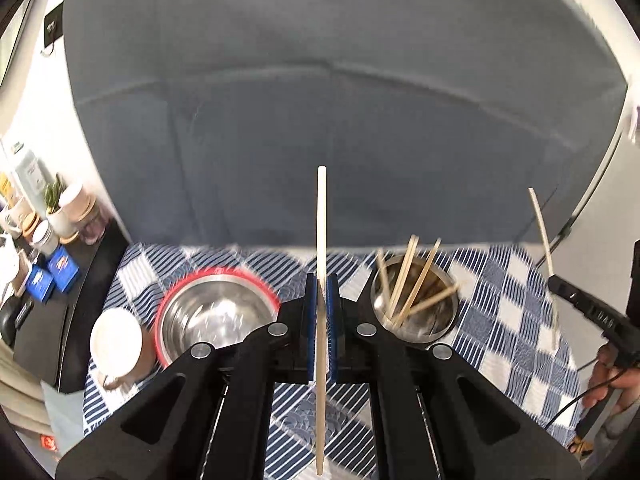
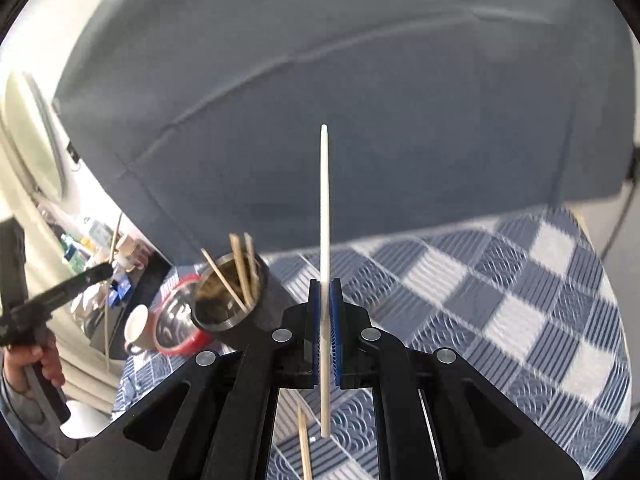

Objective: Organize utensils
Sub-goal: 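Lift both held sticks and carry them above the black holder, then lower both sticks into the holder and open both tools, then move both open tools back toward the last sticks on the cloth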

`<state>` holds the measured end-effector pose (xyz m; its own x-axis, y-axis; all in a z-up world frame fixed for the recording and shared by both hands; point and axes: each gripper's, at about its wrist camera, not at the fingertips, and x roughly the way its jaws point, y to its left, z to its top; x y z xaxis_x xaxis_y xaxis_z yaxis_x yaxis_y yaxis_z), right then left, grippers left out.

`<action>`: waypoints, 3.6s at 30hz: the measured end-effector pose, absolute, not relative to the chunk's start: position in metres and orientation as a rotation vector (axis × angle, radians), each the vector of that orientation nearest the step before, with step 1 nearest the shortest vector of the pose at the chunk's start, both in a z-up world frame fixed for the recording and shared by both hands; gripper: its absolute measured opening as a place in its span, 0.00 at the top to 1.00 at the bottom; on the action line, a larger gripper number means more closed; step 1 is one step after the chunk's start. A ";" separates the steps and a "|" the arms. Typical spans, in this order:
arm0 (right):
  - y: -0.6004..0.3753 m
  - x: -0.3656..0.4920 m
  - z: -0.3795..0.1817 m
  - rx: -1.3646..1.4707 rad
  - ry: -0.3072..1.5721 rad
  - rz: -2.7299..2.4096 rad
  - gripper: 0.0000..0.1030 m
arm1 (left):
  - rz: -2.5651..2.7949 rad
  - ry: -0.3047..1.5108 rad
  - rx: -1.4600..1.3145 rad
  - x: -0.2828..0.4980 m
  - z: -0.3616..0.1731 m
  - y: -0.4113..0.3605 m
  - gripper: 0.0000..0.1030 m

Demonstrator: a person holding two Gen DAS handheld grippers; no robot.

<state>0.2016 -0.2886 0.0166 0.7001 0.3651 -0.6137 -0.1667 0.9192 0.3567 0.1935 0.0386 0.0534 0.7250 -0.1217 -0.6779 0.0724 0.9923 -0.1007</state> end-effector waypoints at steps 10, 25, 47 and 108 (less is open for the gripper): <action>-0.238 0.241 0.038 0.250 0.662 0.393 0.96 | -0.185 0.681 -0.095 0.234 0.070 0.012 0.95; -0.201 0.282 0.004 0.354 0.606 0.502 0.96 | -0.291 0.641 -0.181 0.284 0.041 -0.011 0.95; -0.178 0.245 -0.051 0.254 0.437 0.471 0.95 | -0.387 0.456 -0.230 0.260 -0.018 -0.012 0.95; -0.218 0.103 -0.150 -0.126 0.880 0.268 0.15 | -0.195 0.946 -0.158 0.147 -0.141 0.008 0.06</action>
